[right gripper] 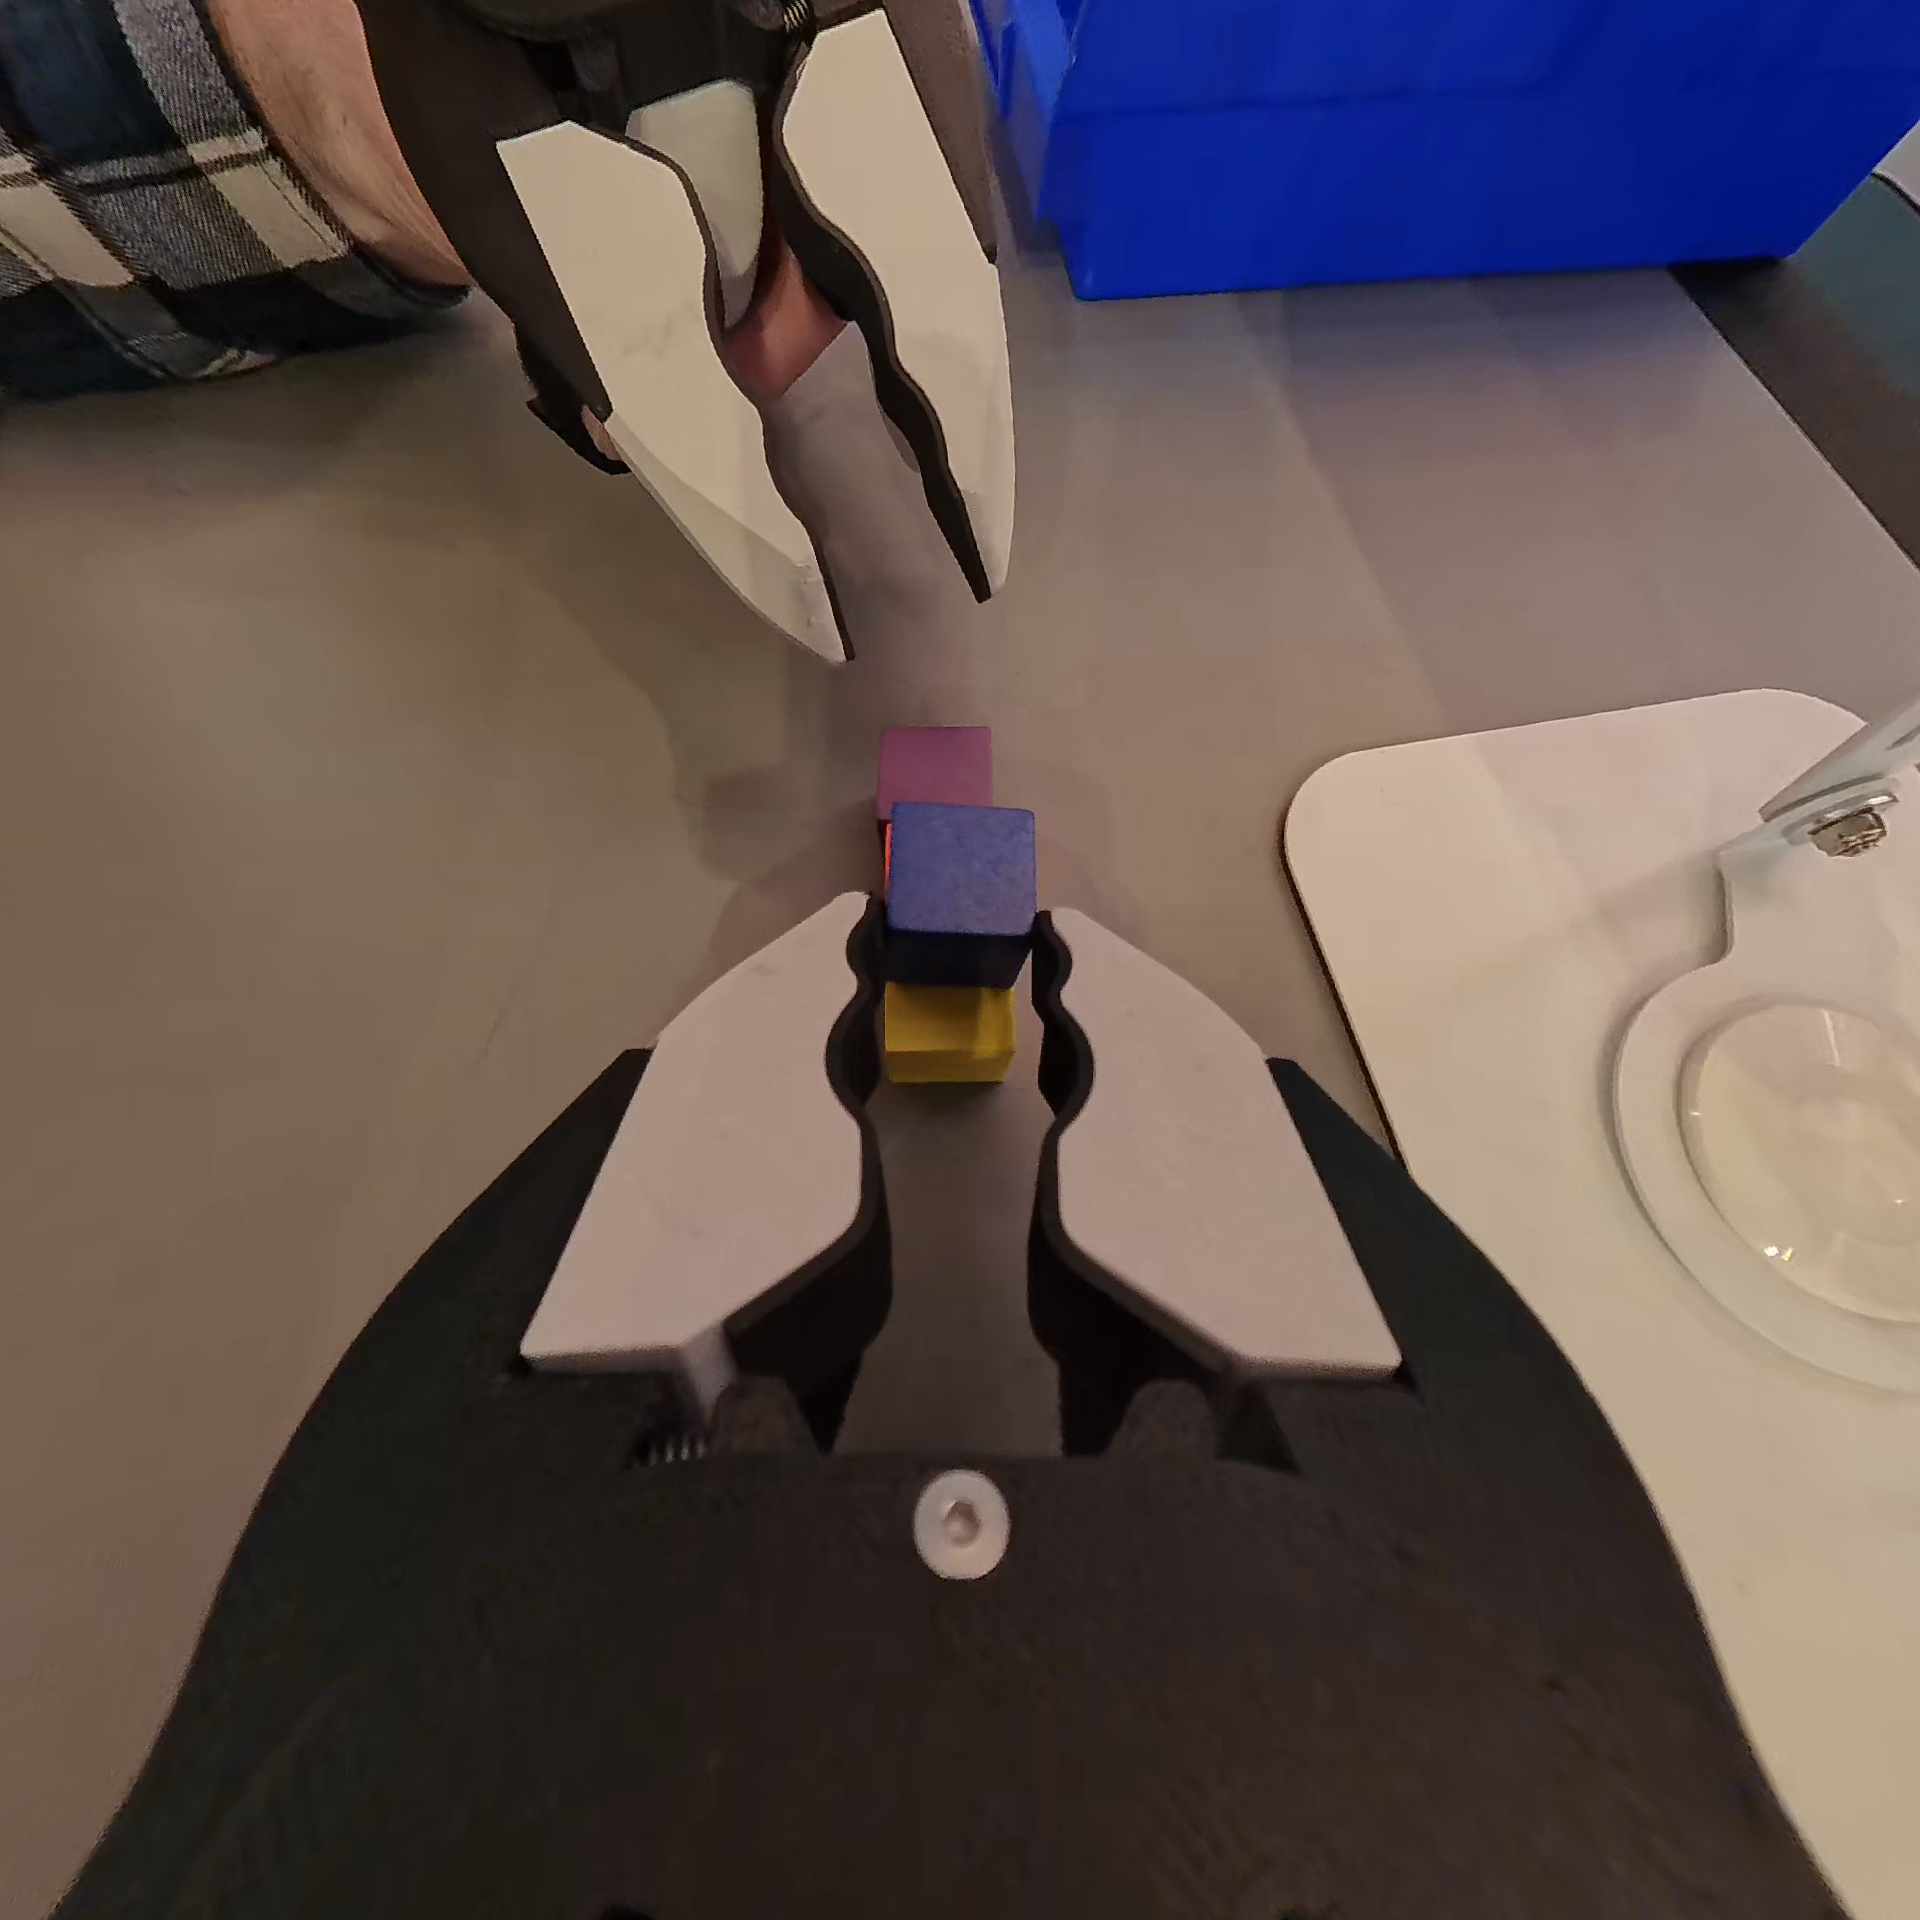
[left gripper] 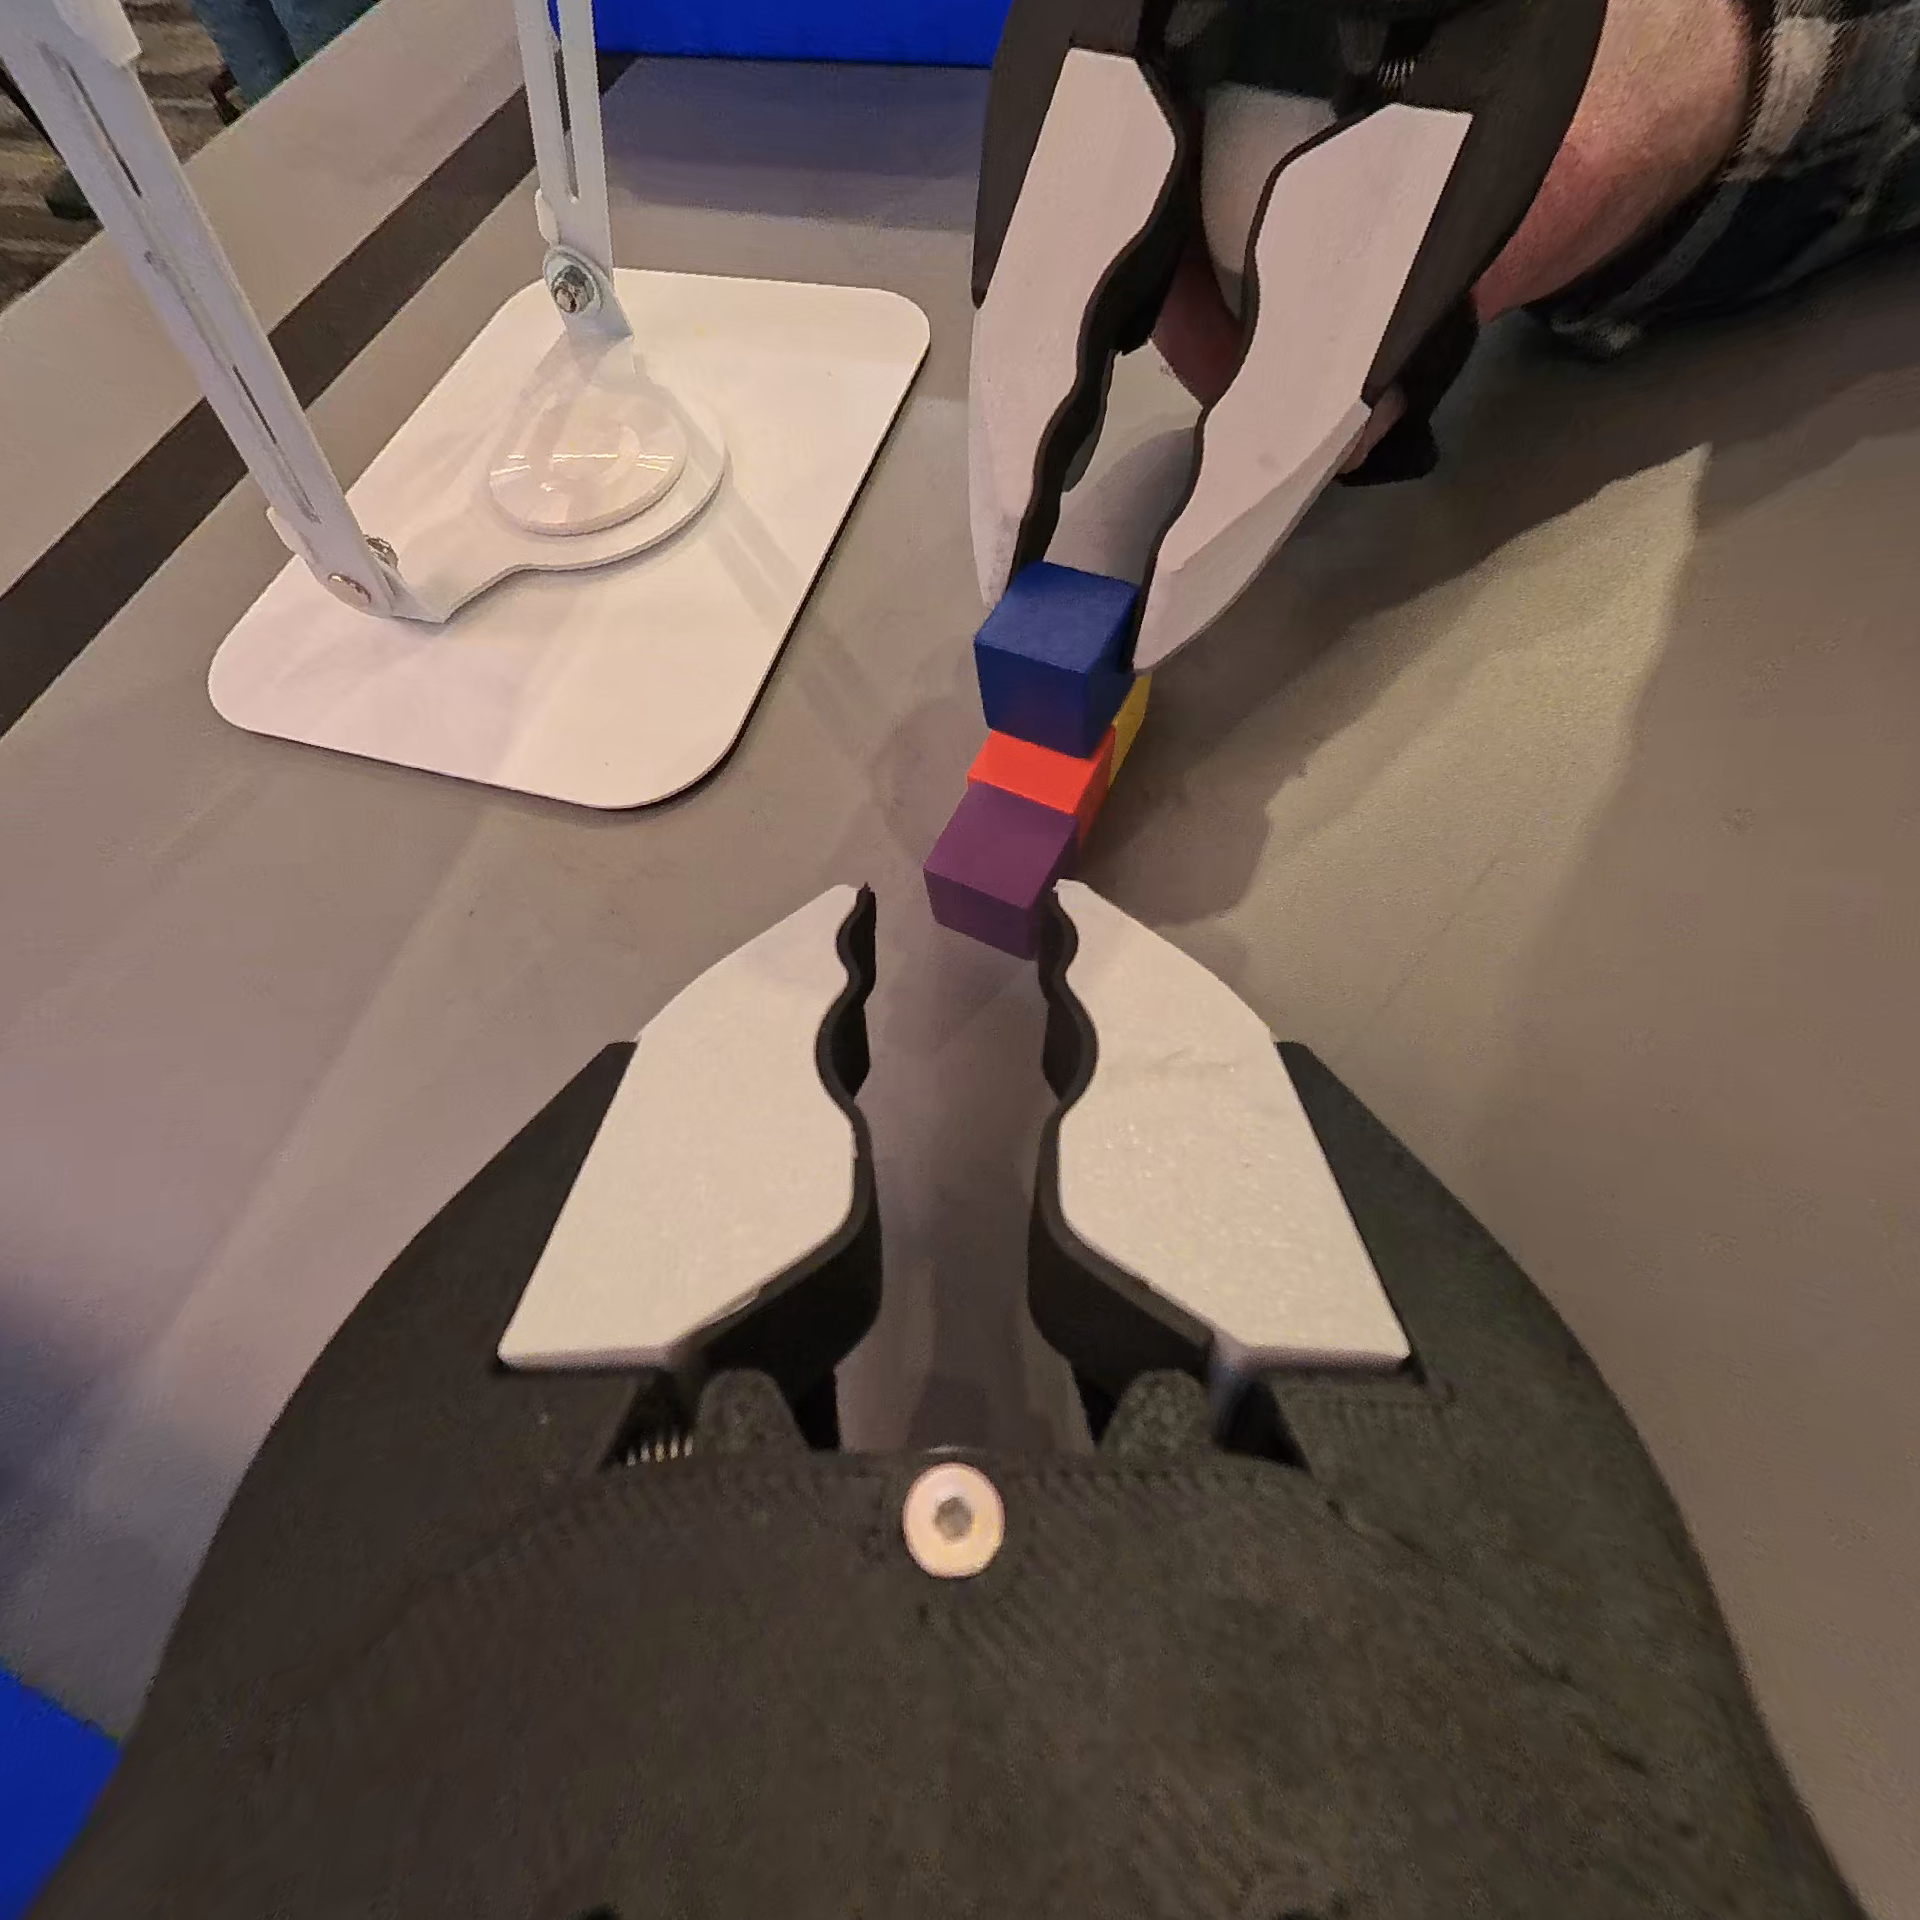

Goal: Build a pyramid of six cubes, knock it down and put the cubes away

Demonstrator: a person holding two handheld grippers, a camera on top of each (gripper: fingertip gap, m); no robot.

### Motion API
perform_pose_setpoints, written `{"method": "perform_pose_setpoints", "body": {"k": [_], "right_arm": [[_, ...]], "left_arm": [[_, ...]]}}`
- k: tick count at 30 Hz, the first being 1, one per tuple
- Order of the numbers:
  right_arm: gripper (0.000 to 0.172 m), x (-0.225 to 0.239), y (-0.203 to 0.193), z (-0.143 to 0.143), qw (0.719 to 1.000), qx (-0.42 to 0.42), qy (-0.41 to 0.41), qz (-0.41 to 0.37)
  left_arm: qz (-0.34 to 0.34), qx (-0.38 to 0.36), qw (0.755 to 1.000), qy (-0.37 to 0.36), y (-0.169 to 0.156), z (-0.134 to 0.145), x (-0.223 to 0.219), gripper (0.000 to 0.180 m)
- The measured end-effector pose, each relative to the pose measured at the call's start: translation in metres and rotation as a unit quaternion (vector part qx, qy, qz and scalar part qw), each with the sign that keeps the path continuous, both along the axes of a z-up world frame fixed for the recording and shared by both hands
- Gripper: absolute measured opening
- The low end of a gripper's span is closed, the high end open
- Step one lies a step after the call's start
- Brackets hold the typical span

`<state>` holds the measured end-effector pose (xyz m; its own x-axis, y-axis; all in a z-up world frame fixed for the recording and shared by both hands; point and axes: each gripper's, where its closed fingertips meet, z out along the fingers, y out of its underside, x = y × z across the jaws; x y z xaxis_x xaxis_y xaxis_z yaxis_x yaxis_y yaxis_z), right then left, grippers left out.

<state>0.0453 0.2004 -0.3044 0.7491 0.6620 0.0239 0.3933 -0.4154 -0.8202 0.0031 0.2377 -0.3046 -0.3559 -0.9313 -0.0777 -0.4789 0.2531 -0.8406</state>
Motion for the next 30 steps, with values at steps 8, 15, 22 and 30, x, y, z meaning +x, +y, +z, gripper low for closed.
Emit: {"method": "perform_pose_setpoints", "body": {"k": [8, 15, 22, 30], "right_arm": [[0.027, -0.001, -0.001, 0.0, 1.0, 0.0, 0.006, 0.006], [0.046, 0.001, -0.001, 0.001, 1.0, 0.007, 0.007, 0.003], [0.05, 0.02, -0.001, 0.013, 0.998, 0.054, 0.012, -0.007], [0.042, 0.053, 0.01, 0.008, 0.996, 0.058, 0.036, -0.056]], "left_arm": [[-0.002, -0.003, 1.0, 0.0, -0.001, 0.0, 0.0, 0.03], [-0.003, -0.002, 1.0, 0.0, -0.002, 0.0, 0.0, 0.031], [0.02, 0.049, 0.997, -0.051, 0.013, 0.052, -0.02, 0.034], [0.217, 0.12, 0.968, -0.046, 0.153, 0.13, -0.084, 0.035]]}}
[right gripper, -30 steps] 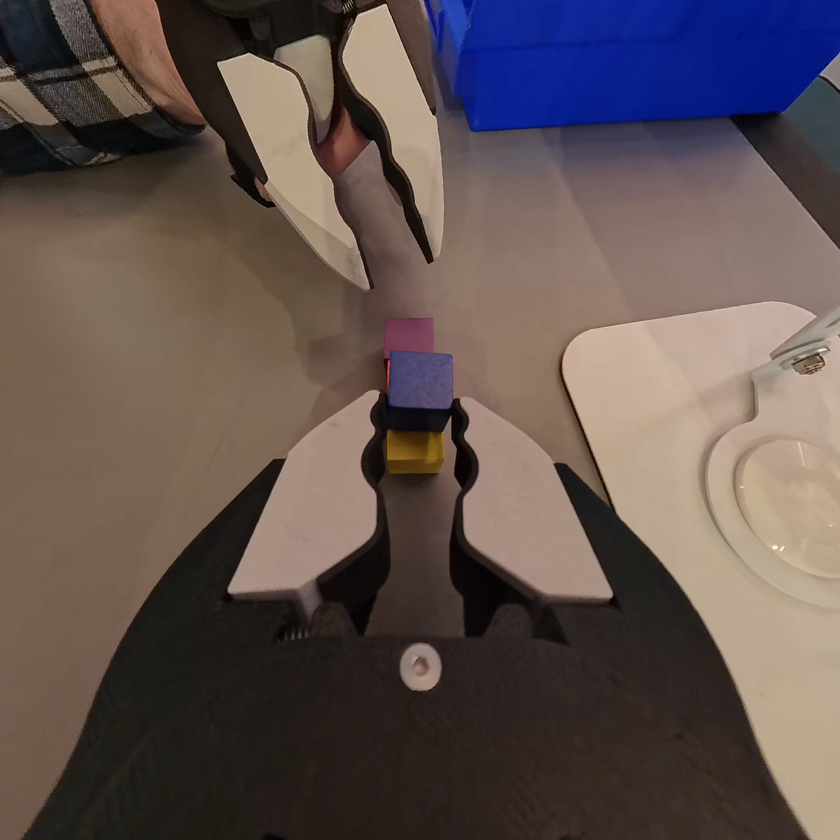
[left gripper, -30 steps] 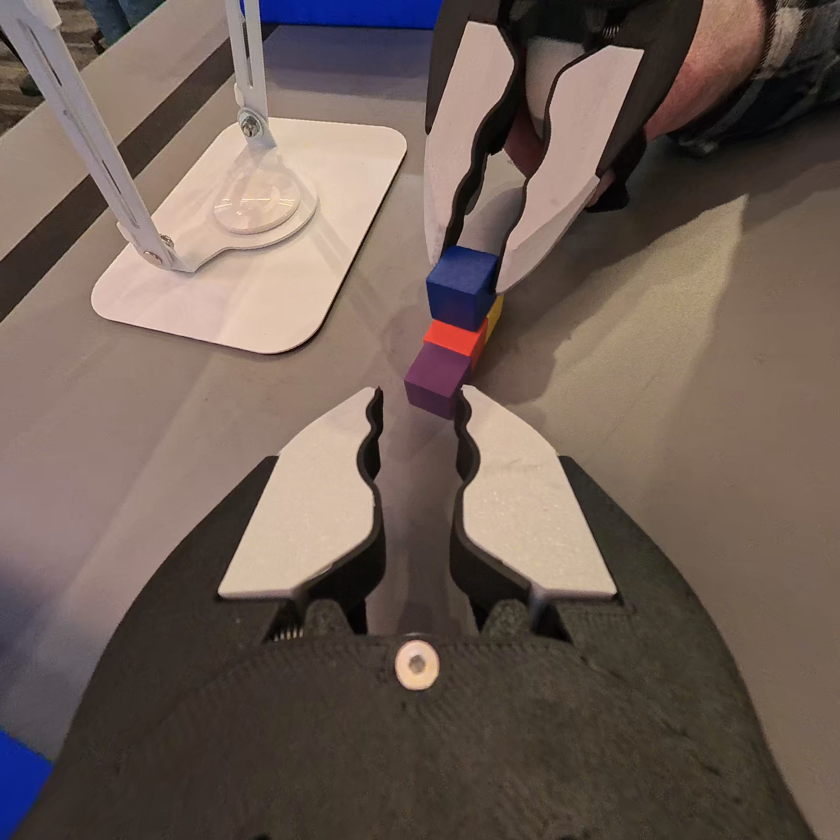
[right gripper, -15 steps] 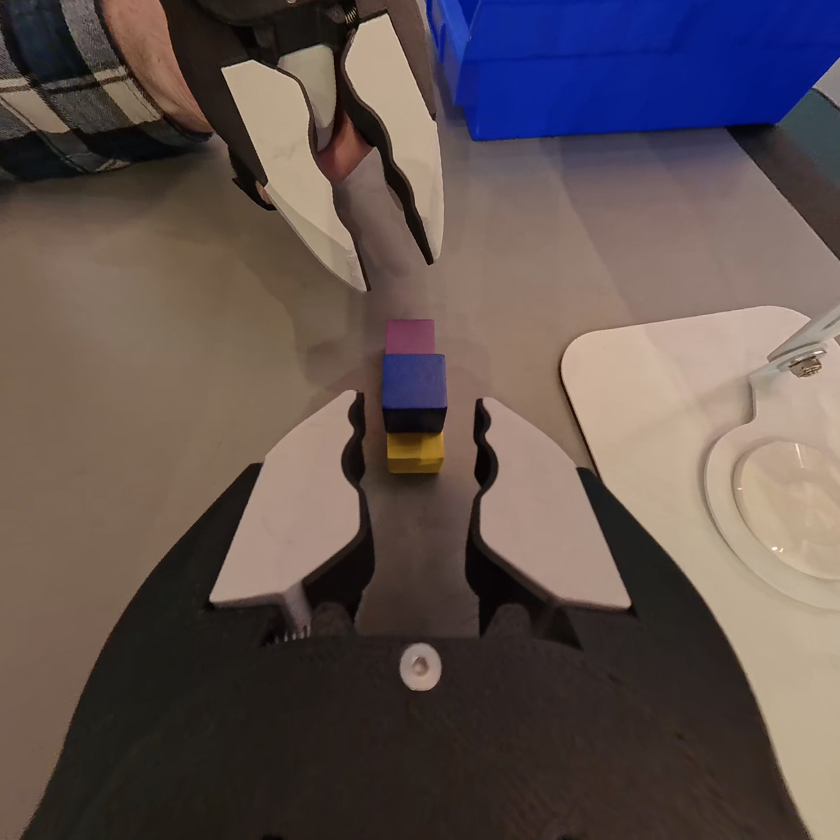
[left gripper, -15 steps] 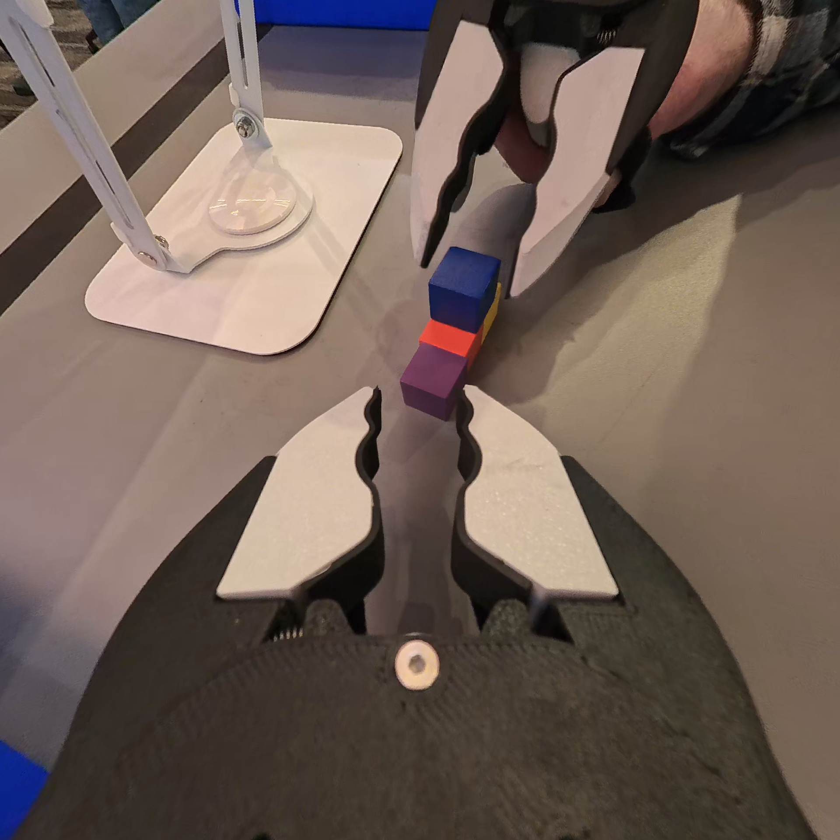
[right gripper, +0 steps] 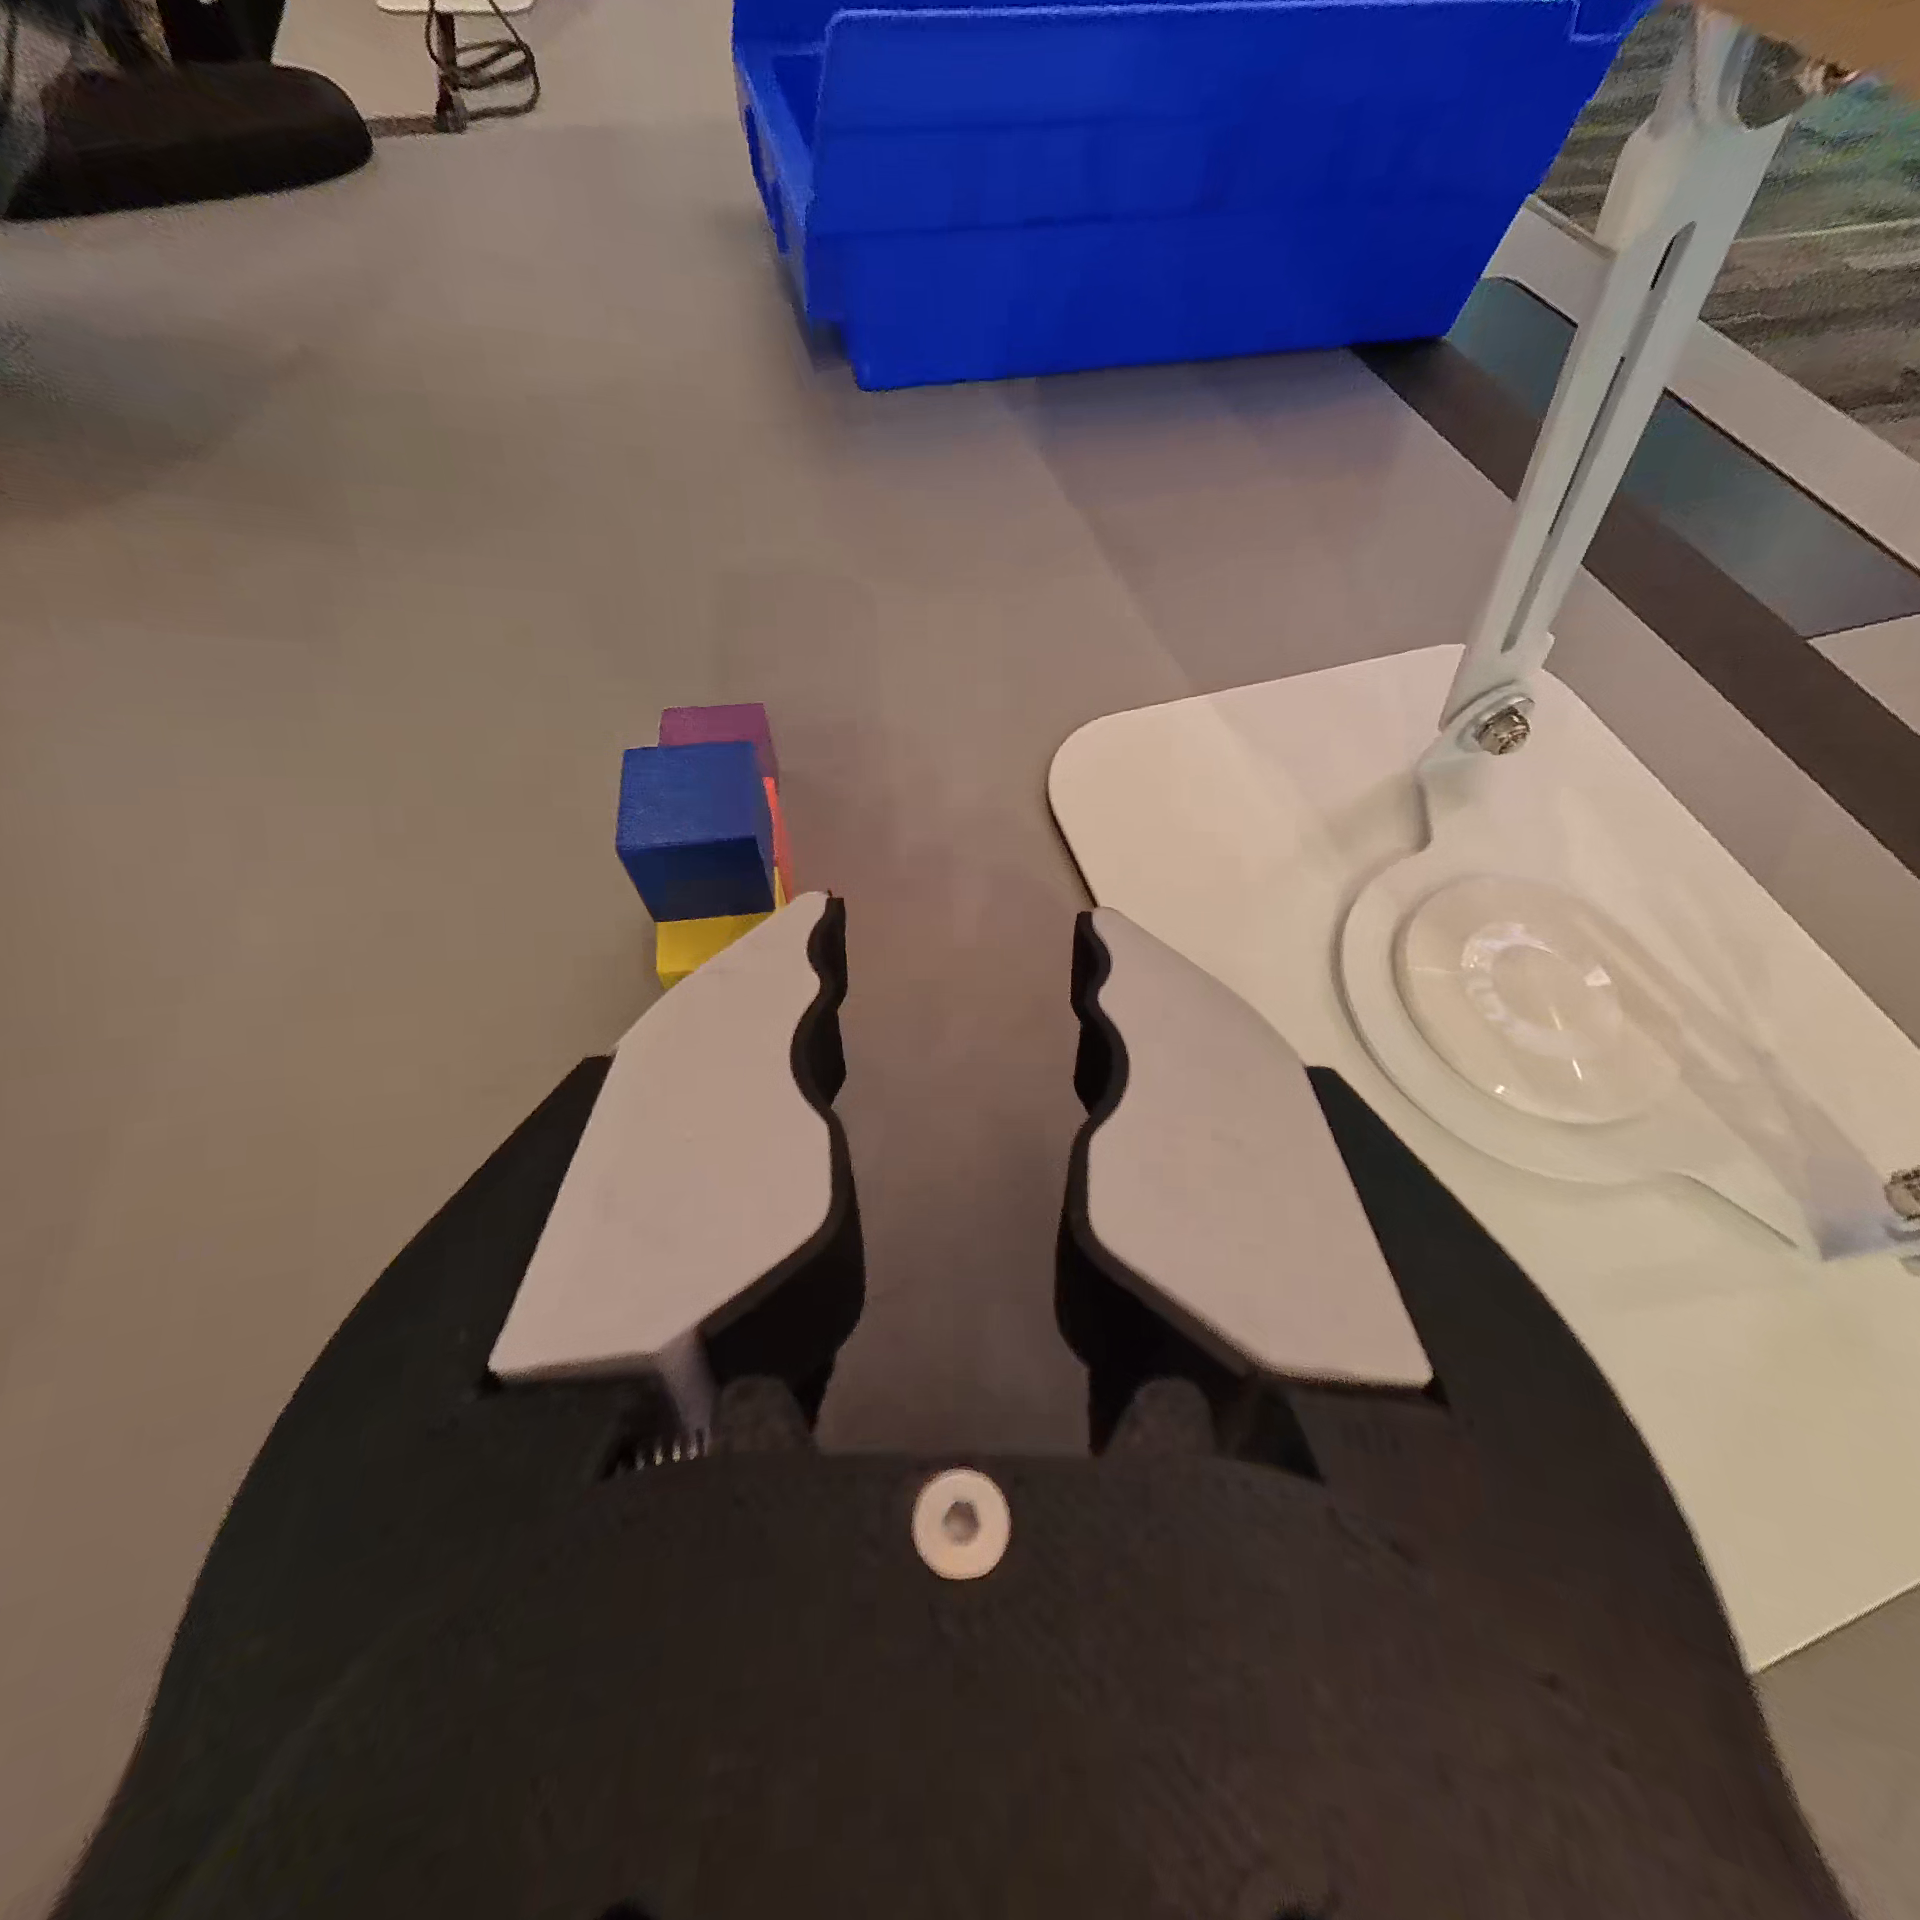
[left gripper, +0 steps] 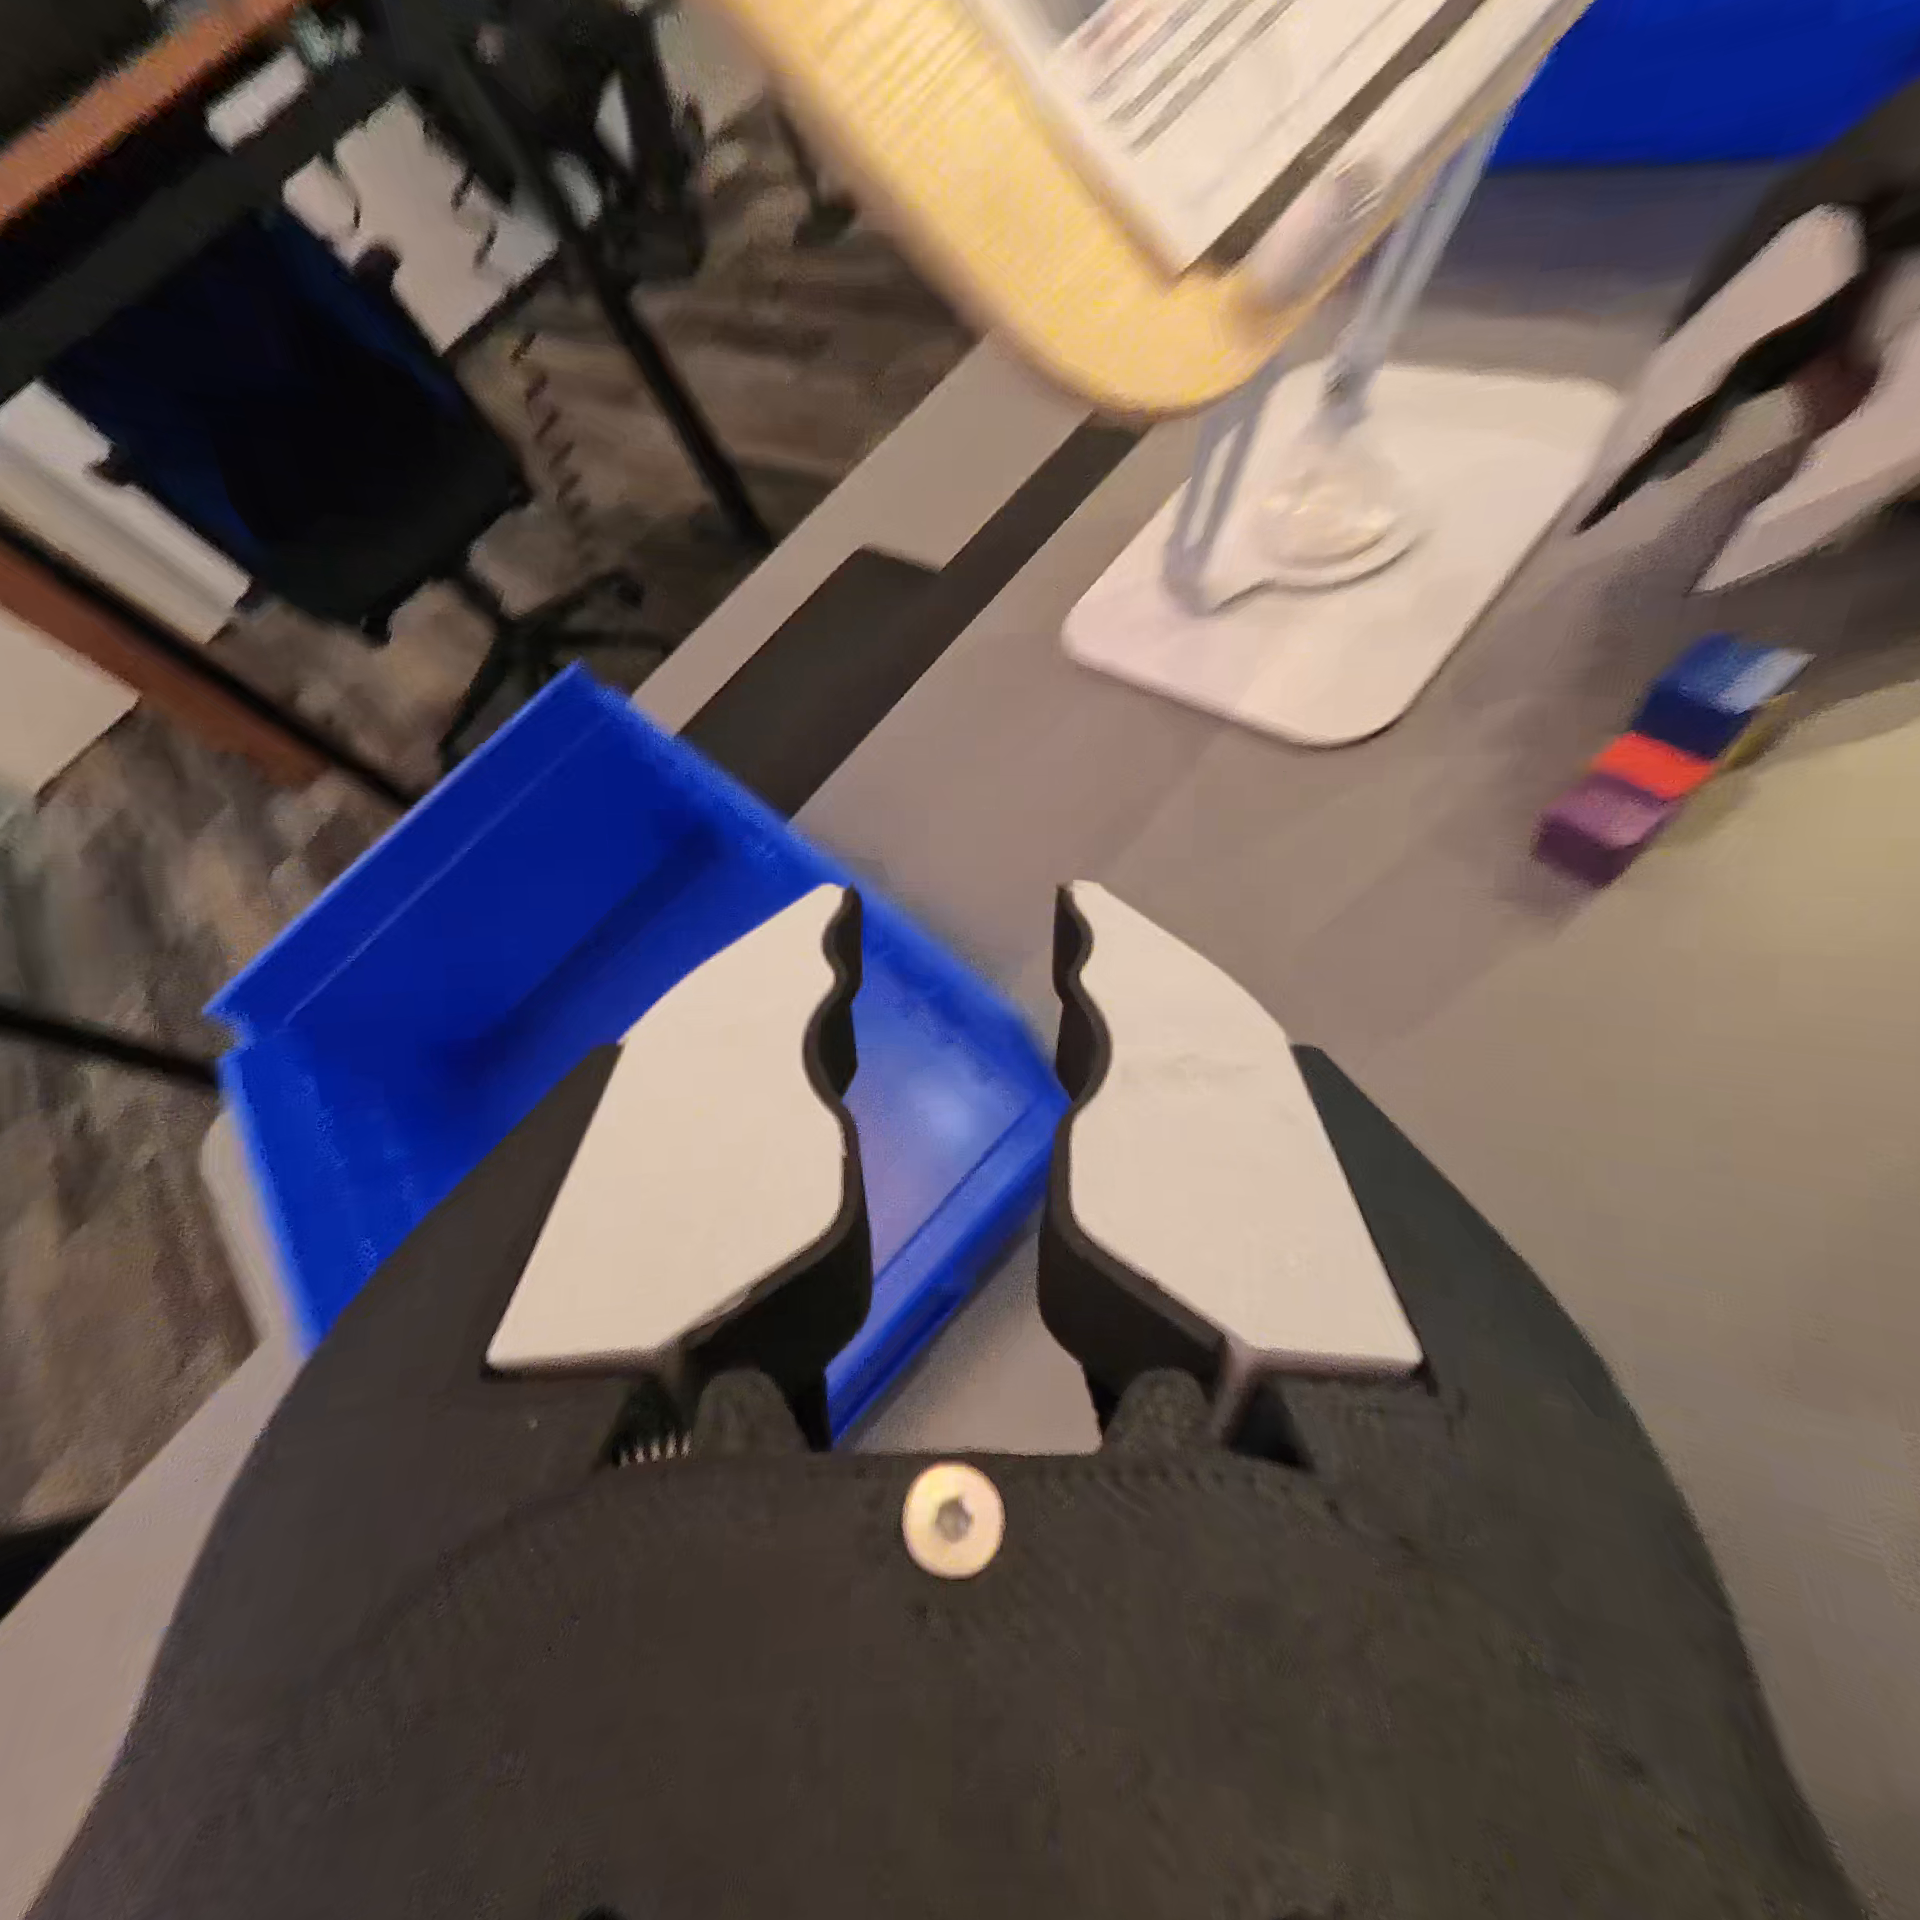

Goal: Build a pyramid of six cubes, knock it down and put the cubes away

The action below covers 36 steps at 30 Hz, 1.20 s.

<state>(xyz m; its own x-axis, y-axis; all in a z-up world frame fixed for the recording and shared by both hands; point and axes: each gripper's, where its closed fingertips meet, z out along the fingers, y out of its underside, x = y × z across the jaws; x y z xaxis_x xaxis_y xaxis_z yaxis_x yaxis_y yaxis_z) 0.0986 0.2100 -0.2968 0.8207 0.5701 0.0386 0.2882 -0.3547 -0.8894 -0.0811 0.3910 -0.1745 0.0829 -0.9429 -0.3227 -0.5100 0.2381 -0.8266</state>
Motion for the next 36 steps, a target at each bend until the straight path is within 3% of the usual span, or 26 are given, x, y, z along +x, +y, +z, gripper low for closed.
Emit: {"method": "perform_pose_setpoints", "body": {"k": [4, 9, 20, 25, 36], "right_arm": [[0.04, -0.001, 0.001, -0.005, 1.0, -0.003, -0.023, 0.001], [0.039, -0.001, 0.002, -0.008, 0.999, -0.007, -0.034, -0.003], [0.038, -0.002, 0.001, -0.01, 0.999, -0.015, -0.036, 0.006], [0.037, -0.003, 0.0, -0.01, 0.999, -0.014, -0.035, 0.011], [0.037, -0.003, 0.0, -0.01, 0.999, -0.014, -0.035, 0.013]], "left_arm": [[0.033, 0.006, 0.997, 0.069, 0.061, -0.018, -0.001, 0.032], [0.07, -0.043, 0.975, 0.205, 0.108, -0.09, 0.002, 0.043], [0.064, -0.065, 0.958, 0.27, 0.13, -0.153, 0.015, 0.043], [0.079, -0.044, 0.952, 0.293, 0.138, -0.166, 0.014, 0.032], [0.083, -0.022, 0.955, 0.285, 0.136, -0.151, 0.008, 0.028]]}}
